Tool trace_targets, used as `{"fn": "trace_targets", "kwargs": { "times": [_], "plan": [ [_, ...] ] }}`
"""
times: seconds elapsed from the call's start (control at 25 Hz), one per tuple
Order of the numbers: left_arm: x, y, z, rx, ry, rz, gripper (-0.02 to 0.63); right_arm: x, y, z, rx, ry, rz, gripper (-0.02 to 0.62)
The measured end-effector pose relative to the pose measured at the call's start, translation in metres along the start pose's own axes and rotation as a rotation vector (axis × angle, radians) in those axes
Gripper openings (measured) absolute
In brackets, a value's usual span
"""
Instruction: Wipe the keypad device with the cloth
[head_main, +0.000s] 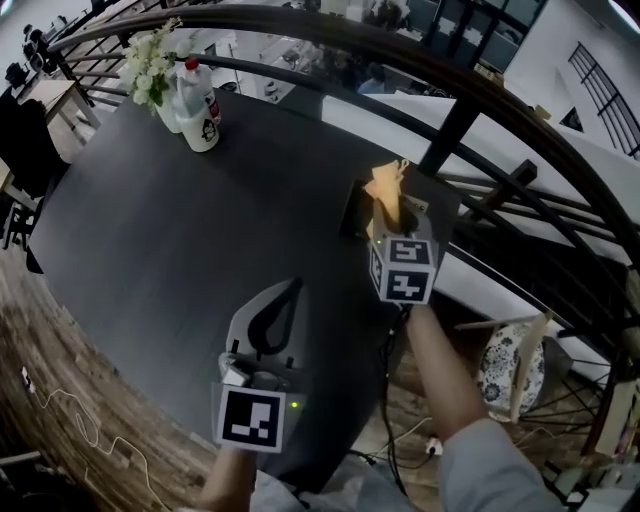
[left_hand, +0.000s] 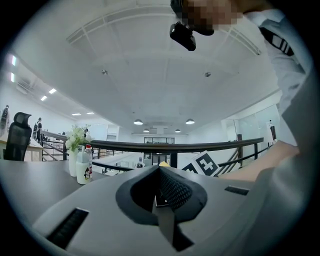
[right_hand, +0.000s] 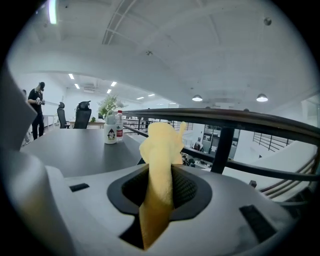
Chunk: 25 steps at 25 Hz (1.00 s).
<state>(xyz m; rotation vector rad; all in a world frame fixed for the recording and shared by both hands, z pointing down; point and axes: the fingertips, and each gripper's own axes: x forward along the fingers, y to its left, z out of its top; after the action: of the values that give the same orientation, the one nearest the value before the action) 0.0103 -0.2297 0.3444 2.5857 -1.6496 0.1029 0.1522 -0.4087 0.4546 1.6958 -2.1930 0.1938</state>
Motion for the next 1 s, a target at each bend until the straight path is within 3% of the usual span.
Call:
{"fn": "trace_targets", "kwargs": {
  "times": [0.48, 1.0],
  "plan": [
    [-0.007, 0.008, -0.009, 0.000, 0.015, 0.031, 0.008, 0.017, 0.064, -0.011, -0.129, 0.029, 0.162, 0.103],
    [-0.004, 0.005, -0.011, 0.001, 0.018, 0.025, 0.008, 0.007, 0.085, -0.037, -0.146, 0.067, 0.230, 0.103]
  ]
}}
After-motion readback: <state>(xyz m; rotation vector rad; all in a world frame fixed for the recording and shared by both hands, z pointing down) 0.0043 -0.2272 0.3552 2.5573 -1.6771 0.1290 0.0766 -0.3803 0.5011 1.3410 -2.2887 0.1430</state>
